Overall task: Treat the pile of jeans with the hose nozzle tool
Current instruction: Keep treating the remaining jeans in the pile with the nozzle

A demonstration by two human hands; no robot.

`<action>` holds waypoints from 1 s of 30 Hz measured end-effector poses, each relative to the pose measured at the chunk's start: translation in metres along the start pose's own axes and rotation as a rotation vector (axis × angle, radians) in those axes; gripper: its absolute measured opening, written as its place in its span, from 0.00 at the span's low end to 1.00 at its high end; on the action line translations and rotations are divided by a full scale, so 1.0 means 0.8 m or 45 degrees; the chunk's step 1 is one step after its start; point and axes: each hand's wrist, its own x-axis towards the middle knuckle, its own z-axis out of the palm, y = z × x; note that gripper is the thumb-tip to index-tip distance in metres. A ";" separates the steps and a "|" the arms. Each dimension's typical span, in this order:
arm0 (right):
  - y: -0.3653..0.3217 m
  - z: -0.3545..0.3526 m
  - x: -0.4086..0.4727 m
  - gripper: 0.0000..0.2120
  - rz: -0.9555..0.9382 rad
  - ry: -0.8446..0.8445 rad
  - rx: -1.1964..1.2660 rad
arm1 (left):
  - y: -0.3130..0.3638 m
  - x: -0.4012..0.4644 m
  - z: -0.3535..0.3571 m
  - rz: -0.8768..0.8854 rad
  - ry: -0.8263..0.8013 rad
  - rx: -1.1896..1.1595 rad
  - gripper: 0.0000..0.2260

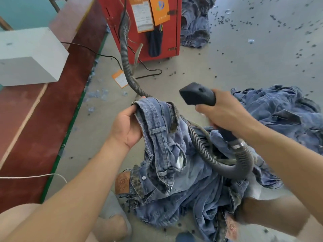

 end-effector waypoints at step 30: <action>-0.006 0.017 -0.014 0.06 -0.058 -0.330 -0.201 | -0.010 0.002 0.003 -0.066 -0.033 -0.112 0.22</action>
